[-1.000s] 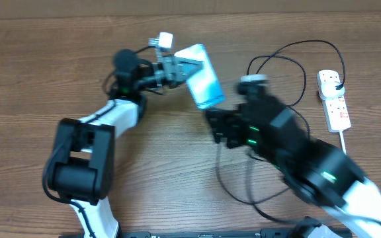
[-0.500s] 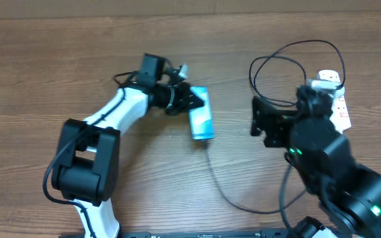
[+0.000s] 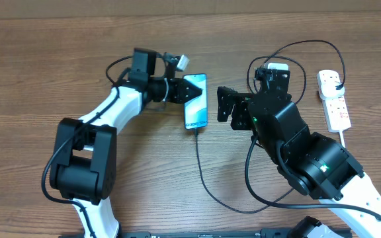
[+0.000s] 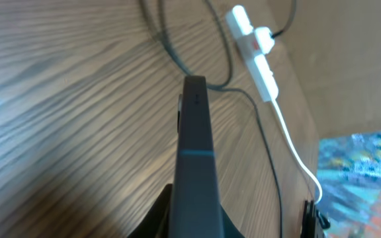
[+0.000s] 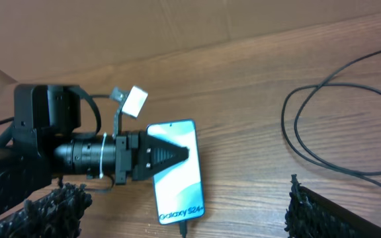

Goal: Plug charger to phone and switch on socket
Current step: 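Lay the phone screen-up on the table with the left gripper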

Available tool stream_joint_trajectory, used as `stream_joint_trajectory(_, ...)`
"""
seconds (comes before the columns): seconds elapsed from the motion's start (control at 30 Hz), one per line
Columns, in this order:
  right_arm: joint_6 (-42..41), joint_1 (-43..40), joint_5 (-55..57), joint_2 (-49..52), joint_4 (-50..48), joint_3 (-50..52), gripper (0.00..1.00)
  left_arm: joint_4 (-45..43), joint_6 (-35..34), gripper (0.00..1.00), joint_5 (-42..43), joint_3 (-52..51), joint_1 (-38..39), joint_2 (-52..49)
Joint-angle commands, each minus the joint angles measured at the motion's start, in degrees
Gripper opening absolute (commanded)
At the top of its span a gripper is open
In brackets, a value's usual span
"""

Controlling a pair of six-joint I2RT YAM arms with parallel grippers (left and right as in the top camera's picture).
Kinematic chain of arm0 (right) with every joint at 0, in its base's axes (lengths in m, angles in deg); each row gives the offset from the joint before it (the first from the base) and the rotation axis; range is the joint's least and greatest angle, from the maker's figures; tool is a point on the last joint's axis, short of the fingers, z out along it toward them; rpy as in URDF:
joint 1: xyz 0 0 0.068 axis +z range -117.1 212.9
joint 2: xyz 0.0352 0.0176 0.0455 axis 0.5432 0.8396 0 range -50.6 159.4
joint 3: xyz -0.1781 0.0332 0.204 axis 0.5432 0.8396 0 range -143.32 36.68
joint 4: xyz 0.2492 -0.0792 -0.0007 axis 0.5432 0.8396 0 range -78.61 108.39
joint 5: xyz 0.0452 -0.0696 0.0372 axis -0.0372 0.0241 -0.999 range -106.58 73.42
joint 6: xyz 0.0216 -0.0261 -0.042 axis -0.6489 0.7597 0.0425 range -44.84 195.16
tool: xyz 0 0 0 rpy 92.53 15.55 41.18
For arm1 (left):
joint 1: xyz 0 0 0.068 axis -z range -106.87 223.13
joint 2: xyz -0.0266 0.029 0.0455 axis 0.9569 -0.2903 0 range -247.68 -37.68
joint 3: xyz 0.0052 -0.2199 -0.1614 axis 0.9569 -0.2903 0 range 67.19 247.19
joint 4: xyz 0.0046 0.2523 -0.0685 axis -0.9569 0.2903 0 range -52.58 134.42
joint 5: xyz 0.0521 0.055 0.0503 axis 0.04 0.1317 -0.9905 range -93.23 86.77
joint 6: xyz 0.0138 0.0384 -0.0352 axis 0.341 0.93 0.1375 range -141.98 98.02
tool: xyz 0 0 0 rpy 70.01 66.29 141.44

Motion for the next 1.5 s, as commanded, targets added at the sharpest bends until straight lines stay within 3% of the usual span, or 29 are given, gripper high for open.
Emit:
stream_joint_trajectory(0.0, -0.4, -0.1, -0.3, -1.7, 0.6, -0.2, 1.00, -3.8, -4.7, 0.08, 4.8, 1.5, 0.2, -3.7)
stream_joint_trajectory(0.17, -0.4, -0.1, -0.3, -1.7, 0.8, -0.2, 1.00, -8.5, -6.3, 0.07, 16.8, 5.5, 0.2, -12.2)
stream_joint_trajectory(0.33, -0.4, -0.1, -0.3, -1.7, 1.9, -0.2, 1.00, -8.8, -10.0, 0.08, 23.1, 13.2, 0.2, -21.3)
stream_joint_trajectory(0.73, -0.4, -0.1, 0.8, -1.7, 2.4, -0.2, 1.00, 11.3, -9.5, 0.16, 5.7, 13.2, 0.3, -21.9)
stream_joint_trajectory(1.0, -0.4, -0.1, 1.2, -1.7, 2.2, -0.2, 1.00, 11.6, -8.6, 0.24, 4.8, 13.2, 0.3, -21.9)
stream_joint_trajectory(1.17, -0.2, -0.1, 2.5, -1.7, 2.2, -0.2, 1.00, 11.6, -4.3, 0.27, 7.3, 13.2, 0.9, -21.9)
stream_joint_trajectory(1.47, -0.2, -0.1, 2.8, -1.7, 2.6, -0.2, 1.00, 11.6, -4.6, 0.32, 4.5, 13.2, 1.8, -21.9)
